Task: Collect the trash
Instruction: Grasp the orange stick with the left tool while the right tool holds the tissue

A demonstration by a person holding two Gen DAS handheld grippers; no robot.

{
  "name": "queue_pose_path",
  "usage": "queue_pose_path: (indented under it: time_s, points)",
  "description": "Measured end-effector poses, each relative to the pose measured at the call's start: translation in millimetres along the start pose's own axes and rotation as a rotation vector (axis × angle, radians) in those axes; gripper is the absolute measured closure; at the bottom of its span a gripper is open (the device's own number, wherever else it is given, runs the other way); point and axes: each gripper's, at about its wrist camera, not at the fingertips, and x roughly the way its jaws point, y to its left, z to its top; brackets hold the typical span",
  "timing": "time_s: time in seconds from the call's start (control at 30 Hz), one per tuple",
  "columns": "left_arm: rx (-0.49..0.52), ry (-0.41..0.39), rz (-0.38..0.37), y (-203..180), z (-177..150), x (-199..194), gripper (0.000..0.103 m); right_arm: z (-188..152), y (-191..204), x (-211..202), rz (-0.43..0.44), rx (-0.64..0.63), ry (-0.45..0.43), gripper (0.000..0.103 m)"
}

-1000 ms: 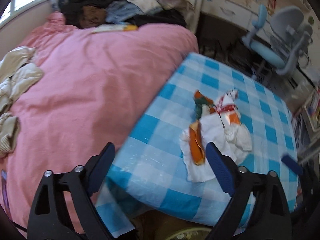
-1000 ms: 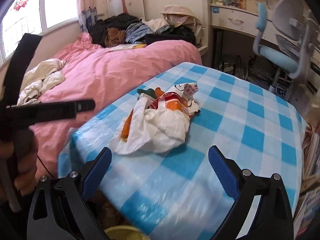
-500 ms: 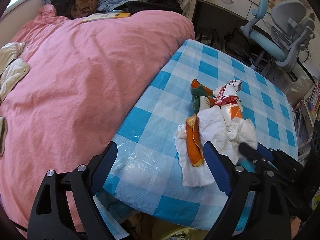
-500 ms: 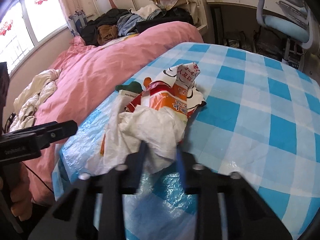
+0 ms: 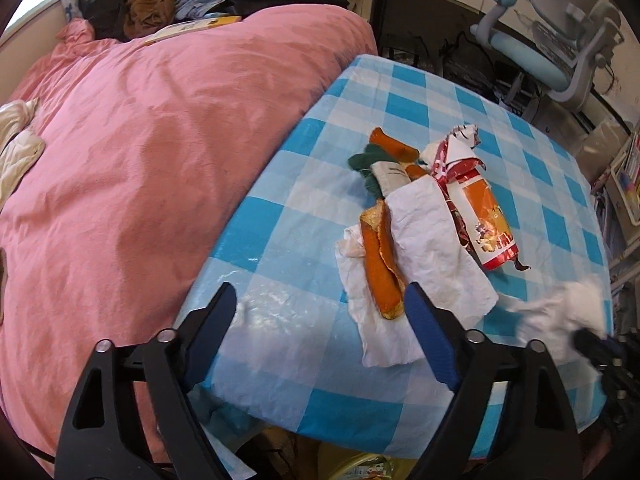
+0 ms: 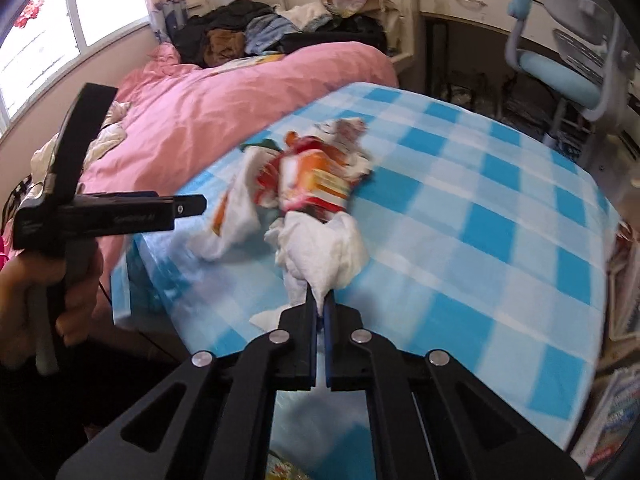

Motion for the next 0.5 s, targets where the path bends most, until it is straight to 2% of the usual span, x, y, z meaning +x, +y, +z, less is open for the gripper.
queue_pose_path:
  time_s: [0.13, 0.37, 0.5]
  points:
    - [0.024, 0.021, 0.008, -6.6, 5.6, 16.3, 0.041, -4.7, -15.5, -7.3, -0.012, 0.050, -0.001, 0.100]
    - [0.039, 0.000, 0.002, -11.4, 17.1, 25.7, 0.043, -3.9, -14.8, -0.3, 0.008, 0.053, 0.005, 0.100]
    - [-0.003, -0.019, -0.005, -0.9, 23.2, 17.7, 0.044, -4.1, -12.8, 0.5, 0.016, 0.050, 0.009, 0.100]
